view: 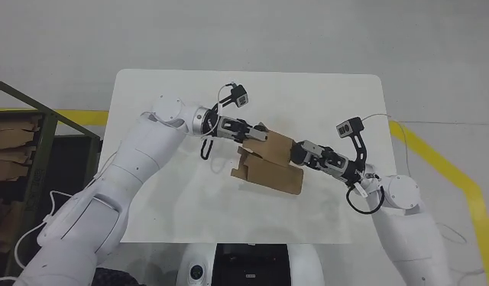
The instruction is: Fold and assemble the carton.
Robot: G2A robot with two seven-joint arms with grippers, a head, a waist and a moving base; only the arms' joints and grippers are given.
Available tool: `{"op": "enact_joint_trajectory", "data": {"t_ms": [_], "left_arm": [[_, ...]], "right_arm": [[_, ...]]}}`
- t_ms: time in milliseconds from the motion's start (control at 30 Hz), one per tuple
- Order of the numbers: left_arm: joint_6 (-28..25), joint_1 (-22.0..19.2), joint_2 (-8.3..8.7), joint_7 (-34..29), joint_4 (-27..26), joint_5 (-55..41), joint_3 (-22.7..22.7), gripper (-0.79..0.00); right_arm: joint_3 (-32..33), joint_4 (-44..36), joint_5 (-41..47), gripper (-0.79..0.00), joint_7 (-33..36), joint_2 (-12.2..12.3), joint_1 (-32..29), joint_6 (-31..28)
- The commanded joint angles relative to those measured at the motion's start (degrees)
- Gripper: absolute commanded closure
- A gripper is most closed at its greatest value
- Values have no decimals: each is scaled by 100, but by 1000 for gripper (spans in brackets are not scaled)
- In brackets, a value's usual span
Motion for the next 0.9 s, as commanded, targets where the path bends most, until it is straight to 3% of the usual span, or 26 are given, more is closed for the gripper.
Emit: {"op": "enact_joint_trajectory", "data": {"t_ms": [0,500,867], "left_arm": [[-1,2,10,1,1,3,2,0],[46,67,53,-46,-127,-168,-62,0],[-57,28,61,57,10,133,60,0]], "right_arm": [[40,-8,-35,-520,-4,14,-9,-17],[-155,-36,-151,-502,-4,46,-58,-17],[-344,-25,-121,-428,29,53,25,-8]]}}
